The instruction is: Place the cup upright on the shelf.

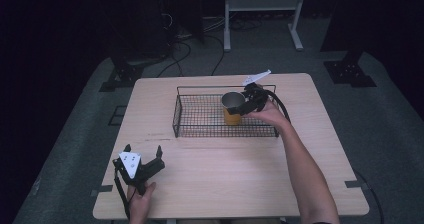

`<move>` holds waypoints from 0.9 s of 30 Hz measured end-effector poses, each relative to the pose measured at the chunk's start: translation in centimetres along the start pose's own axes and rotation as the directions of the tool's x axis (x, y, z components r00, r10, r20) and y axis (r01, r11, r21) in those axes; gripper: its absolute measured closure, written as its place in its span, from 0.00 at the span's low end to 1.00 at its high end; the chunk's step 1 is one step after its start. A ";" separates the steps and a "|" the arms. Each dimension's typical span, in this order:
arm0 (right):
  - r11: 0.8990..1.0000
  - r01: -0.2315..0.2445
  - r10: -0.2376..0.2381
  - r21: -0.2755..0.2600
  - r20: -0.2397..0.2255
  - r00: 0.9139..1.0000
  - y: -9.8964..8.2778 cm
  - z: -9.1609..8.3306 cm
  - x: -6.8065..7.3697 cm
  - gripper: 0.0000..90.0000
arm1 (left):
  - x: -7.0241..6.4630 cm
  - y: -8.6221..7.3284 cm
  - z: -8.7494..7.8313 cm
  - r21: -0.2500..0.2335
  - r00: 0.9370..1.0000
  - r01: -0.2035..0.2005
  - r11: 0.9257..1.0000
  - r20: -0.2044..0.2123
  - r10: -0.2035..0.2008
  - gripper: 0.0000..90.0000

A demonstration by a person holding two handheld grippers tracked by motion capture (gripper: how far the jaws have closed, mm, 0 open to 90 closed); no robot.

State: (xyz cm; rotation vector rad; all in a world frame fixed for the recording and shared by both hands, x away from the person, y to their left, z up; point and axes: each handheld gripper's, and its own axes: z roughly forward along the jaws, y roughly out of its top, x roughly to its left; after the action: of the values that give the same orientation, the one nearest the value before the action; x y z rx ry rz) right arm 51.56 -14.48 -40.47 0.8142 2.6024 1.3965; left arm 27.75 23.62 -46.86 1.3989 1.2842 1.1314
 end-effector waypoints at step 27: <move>0.996 -0.026 0.027 -0.081 0.004 1.000 -0.3 -4.2 0.3 0.00 | 0.0 0.0 -0.2 -0.004 1.000 -0.002 1.000 0.008 0.002 0.00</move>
State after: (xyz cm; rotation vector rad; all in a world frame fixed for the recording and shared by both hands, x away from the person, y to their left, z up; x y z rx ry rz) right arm 49.90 -17.61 -38.26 0.8428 2.5218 1.4942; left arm 27.58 23.61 -46.88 1.4001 1.2744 1.1282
